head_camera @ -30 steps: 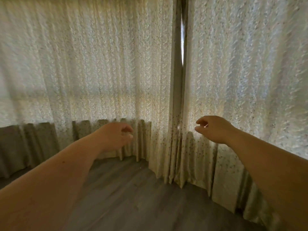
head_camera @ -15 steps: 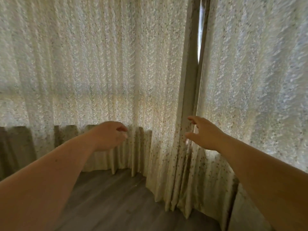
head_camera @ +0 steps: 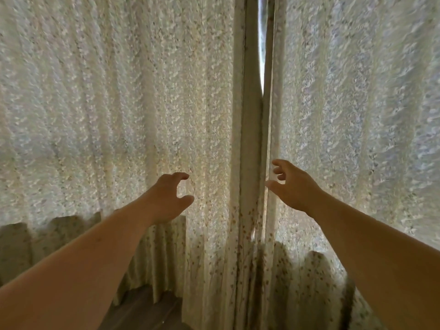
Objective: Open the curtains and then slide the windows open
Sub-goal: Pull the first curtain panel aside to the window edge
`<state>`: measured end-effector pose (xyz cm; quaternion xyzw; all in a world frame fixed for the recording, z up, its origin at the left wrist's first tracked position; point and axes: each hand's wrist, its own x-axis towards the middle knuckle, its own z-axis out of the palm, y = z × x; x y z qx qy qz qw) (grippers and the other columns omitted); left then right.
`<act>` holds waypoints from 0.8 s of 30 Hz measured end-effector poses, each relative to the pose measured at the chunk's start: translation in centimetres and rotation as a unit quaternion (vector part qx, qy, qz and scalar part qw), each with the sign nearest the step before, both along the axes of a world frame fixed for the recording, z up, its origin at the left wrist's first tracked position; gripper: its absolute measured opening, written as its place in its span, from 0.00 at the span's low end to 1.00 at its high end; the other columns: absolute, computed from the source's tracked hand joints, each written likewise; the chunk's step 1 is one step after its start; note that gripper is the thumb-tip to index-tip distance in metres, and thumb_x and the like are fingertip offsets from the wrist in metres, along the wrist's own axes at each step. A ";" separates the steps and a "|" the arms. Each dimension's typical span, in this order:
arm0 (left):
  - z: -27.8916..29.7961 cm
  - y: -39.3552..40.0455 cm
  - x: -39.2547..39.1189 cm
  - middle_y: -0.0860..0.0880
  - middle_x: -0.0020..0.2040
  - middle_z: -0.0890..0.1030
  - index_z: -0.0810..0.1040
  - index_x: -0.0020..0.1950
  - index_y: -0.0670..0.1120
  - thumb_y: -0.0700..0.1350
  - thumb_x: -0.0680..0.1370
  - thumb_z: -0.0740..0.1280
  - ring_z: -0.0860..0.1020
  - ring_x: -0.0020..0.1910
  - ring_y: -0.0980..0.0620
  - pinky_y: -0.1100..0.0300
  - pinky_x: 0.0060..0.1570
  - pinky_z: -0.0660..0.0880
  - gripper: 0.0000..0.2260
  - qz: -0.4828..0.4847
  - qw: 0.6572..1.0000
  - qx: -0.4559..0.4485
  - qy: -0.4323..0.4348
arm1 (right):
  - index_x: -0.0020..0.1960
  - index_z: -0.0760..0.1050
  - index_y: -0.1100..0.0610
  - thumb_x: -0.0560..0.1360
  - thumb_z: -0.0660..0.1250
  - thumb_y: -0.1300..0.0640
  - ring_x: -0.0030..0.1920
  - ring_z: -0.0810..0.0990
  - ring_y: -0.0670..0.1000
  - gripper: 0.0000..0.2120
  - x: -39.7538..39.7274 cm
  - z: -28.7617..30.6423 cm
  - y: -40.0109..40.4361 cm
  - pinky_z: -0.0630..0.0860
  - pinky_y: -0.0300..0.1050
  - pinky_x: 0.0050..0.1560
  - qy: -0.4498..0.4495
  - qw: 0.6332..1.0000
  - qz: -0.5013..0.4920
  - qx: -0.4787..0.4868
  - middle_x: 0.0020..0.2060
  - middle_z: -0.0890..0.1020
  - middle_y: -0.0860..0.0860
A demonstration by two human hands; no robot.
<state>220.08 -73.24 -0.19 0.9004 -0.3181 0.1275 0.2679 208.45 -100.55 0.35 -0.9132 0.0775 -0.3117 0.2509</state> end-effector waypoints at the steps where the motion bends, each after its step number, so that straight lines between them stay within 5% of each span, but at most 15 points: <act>1: -0.2 -1.1 2.0 0.48 0.73 0.61 0.59 0.72 0.55 0.55 0.75 0.64 0.68 0.66 0.48 0.57 0.59 0.65 0.27 0.006 1.000 -0.005 -0.003 | 0.74 0.60 0.53 0.76 0.65 0.51 0.63 0.72 0.51 0.29 2.3 0.0 -0.9 0.67 0.43 0.54 -0.005 1.000 0.008 -0.001 0.67 0.73 0.52; 8: 0.5 -8.9 15.1 0.46 0.73 0.60 0.55 0.73 0.53 0.55 0.74 0.65 0.66 0.67 0.46 0.54 0.61 0.64 0.30 0.046 0.999 -0.028 -0.007 | 0.75 0.57 0.51 0.75 0.65 0.49 0.59 0.74 0.50 0.32 18.5 0.8 -7.1 0.72 0.47 0.59 0.037 0.996 0.069 0.034 0.67 0.72 0.53; 17: -0.1 -15.0 29.2 0.44 0.74 0.56 0.49 0.74 0.53 0.57 0.73 0.66 0.62 0.70 0.44 0.51 0.65 0.61 0.36 0.078 0.995 -0.054 0.016 | 0.77 0.44 0.51 0.75 0.67 0.47 0.73 0.62 0.56 0.41 35.9 1.4 -12.1 0.61 0.52 0.69 0.050 0.994 0.062 0.076 0.76 0.57 0.54; 24: -0.1 -20.0 40.3 0.44 0.76 0.50 0.41 0.75 0.50 0.64 0.68 0.67 0.53 0.74 0.44 0.47 0.68 0.55 0.48 -0.006 0.994 -0.096 0.050 | 0.77 0.43 0.53 0.74 0.67 0.49 0.71 0.64 0.58 0.41 44.2 1.5 -14.6 0.62 0.45 0.62 -0.058 0.982 -0.041 0.174 0.74 0.60 0.56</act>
